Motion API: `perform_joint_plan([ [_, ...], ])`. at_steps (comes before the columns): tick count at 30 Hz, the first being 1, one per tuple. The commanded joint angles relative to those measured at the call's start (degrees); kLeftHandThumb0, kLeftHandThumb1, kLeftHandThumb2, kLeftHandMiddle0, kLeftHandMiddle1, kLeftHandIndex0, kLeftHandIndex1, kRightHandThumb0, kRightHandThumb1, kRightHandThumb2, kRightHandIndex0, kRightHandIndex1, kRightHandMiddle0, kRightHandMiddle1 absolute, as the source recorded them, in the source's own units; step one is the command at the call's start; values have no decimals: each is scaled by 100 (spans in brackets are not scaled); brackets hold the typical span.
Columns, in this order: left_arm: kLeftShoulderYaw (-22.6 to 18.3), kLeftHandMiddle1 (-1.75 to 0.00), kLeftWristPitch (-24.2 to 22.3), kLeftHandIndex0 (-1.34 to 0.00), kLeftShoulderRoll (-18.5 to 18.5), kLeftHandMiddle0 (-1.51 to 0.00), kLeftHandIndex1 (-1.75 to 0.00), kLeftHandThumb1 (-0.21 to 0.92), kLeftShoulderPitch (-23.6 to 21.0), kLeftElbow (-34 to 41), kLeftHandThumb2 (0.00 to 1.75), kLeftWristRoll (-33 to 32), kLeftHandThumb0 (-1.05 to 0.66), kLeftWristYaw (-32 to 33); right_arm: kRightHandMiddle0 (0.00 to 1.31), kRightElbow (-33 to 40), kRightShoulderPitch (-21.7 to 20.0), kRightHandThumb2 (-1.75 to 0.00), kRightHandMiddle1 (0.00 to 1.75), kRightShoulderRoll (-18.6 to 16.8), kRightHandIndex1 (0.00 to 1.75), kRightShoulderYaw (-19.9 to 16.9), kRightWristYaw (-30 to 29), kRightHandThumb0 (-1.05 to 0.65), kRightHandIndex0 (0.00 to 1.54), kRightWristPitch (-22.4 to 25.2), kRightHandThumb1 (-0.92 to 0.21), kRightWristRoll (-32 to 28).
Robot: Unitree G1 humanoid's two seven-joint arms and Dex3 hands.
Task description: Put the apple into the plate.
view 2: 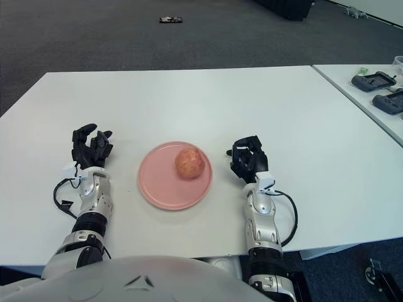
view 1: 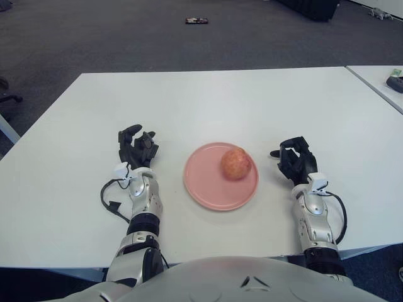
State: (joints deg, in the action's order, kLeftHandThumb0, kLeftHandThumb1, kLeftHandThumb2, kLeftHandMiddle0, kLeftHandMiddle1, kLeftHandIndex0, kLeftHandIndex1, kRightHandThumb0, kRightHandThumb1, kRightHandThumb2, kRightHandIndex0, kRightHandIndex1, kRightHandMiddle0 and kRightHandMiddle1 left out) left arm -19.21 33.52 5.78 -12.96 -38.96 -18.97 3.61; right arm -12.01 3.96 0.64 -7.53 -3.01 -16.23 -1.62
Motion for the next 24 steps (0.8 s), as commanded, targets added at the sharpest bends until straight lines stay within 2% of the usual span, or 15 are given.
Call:
perform_joint_plan([
  [1, 6, -153, 95, -37, -18, -54, -175, 48, 196, -138, 107, 143, -1, -47, 25, -58, -116, -68, 175, 8, 123, -40, 20, -36, 48, -71, -81, -85],
  [13, 392, -162, 144, -32, -246, -50, -175, 49, 515, 6, 108, 878, -1, -136, 25, -62, -134, -68, 175, -14, 123, -34, 8, -36, 48, -38, -81, -74],
  [18, 601, -168, 99, -32, -402, -50, -175, 47, 632, 104, 114, 1218, -1, -181, 25, -52, -133, -68, 175, -18, 123, -22, -5, -36, 49, -17, -81, -54],
  [21, 711, -172, 111, -34, -459, -52, -175, 42, 720, 214, 121, 1318, -1, -265, 26, -51, -130, -70, 175, -26, 123, -16, -9, -36, 49, -31, -80, -51],
  [24, 902, -174, 146, -44, -617, -64, -175, 26, 815, 307, 139, 1429, -1, -561, 27, -45, -133, -72, 175, -37, 123, -4, -24, -36, 49, -51, -78, -32],
])
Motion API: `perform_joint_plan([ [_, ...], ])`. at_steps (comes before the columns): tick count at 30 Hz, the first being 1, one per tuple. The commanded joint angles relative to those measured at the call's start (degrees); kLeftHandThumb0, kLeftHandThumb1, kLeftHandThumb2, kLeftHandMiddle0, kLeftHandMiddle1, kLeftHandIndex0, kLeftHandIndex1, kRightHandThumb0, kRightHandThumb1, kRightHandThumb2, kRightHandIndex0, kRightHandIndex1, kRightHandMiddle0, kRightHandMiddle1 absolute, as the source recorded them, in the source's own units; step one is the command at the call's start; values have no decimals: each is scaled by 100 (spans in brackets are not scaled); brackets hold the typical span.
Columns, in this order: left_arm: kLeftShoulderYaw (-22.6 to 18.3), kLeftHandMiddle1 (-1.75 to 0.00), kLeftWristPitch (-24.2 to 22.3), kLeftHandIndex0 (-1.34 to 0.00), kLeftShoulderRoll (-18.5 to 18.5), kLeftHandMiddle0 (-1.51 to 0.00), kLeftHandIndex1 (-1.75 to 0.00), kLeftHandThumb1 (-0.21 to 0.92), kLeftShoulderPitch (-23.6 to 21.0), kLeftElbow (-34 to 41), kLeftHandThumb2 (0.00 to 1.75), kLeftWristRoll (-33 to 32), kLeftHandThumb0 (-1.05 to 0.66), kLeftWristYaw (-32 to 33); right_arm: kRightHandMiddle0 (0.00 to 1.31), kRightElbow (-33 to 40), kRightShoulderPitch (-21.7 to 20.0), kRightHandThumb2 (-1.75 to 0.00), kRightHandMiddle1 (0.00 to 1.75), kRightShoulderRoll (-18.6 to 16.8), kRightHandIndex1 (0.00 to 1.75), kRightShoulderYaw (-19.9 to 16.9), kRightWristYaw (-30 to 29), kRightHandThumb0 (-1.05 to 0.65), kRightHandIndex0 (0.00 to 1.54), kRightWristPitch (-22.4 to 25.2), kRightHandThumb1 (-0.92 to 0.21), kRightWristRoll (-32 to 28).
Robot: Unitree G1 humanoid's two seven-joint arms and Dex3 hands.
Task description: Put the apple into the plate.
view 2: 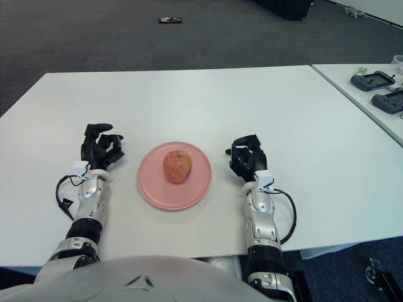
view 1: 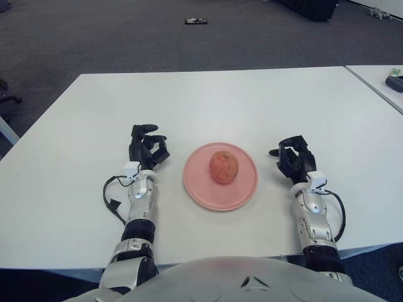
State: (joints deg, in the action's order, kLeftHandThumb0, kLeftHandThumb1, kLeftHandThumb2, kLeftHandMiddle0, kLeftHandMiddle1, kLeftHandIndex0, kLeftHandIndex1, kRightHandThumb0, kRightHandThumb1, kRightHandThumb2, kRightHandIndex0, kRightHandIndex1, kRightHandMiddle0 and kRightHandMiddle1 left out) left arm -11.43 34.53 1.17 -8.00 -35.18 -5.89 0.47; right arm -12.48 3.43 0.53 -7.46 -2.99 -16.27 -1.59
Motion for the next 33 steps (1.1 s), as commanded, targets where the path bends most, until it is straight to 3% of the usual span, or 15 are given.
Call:
perform_joint_plan([
  [1, 191, -174, 56, -48, -217, -69, -175, 20, 354, -34, 147, 163, -1, -343, 27, 11, -78, -72, 175, -31, 123, -7, -31, -36, 49, -47, -78, -30],
  [5, 324, -174, 99, -55, -335, -78, -173, 9, 460, 98, 159, 180, -1, -604, 27, 30, -70, -72, 175, -36, 123, 3, -42, -36, 49, -51, -78, -19],
  [9, 388, -175, 106, -58, -376, -82, -172, 6, 528, 208, 162, 82, -1, -852, 26, 28, -76, -70, 175, -22, 123, 15, -53, -36, 49, -47, -80, 13],
  [19, 497, -175, -61, -61, -413, -83, -168, 4, 655, 452, 163, -23, -1, -1148, 27, -30, -94, -71, 175, 8, 124, 21, 5, -36, 49, -95, -79, -9],
  [33, 578, -175, -311, -60, -393, -77, -164, 10, 740, 601, 155, 131, -1, -970, 28, -27, -94, -74, 175, -20, 123, -26, 66, -36, 49, -129, -77, -115],
])
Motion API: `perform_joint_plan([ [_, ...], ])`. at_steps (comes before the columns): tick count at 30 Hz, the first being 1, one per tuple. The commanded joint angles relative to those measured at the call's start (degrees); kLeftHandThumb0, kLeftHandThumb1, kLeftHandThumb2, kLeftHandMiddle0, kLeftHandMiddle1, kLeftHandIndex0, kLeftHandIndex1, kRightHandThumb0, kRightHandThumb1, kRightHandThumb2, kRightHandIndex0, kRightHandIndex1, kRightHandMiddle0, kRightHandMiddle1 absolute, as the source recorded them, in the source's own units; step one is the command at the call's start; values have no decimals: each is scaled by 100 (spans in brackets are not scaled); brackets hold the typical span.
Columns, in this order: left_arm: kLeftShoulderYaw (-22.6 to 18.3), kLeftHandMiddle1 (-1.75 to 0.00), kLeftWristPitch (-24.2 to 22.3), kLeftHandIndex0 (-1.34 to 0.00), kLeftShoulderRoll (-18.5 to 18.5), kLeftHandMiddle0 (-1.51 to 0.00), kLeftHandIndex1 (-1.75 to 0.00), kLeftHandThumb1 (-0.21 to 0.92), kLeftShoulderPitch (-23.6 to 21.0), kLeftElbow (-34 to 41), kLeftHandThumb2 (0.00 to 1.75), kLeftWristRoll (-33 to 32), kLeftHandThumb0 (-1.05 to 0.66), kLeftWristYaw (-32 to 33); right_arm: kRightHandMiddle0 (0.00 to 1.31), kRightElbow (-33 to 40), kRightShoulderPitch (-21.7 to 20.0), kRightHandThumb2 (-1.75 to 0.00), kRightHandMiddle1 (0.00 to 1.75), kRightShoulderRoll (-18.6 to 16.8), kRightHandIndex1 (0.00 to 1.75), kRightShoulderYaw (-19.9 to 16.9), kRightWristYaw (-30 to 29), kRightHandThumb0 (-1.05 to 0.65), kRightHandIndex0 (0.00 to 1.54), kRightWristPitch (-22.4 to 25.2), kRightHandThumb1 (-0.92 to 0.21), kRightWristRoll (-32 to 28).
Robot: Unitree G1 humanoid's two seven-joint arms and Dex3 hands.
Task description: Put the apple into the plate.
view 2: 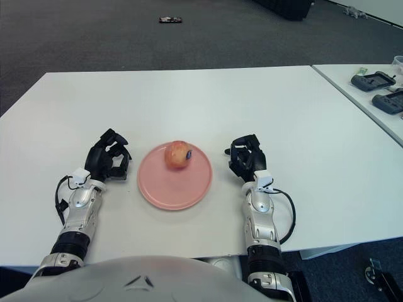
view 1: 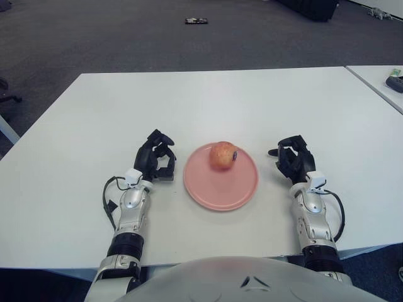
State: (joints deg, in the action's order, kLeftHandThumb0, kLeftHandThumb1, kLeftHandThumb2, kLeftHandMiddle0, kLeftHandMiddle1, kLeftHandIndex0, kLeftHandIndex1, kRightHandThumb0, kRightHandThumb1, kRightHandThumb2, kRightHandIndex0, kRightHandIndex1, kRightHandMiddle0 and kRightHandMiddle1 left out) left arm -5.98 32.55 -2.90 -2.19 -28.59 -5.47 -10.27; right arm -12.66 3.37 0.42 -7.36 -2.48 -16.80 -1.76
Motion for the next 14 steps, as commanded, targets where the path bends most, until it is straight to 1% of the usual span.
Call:
perform_joint_plan([
  [1, 32, -175, -129, -59, 18, -77, -164, 11, 161, -52, 154, 94, -1, 113, 28, -5, -88, -74, 175, -11, 123, -37, 17, -36, 49, -70, -77, -100],
  [6, 32, -175, -149, -59, 43, -75, -164, 12, 165, -29, 152, 69, -1, 117, 27, 16, -89, -72, 175, -6, 123, -33, 1, -36, 49, -5, -79, -81],
  [14, 3, -175, -156, -54, 105, -76, -172, 12, 152, 6, 155, -8, -1, 123, 26, 33, -93, -69, 175, 11, 123, -25, -16, -36, 48, 53, -81, -48],
])
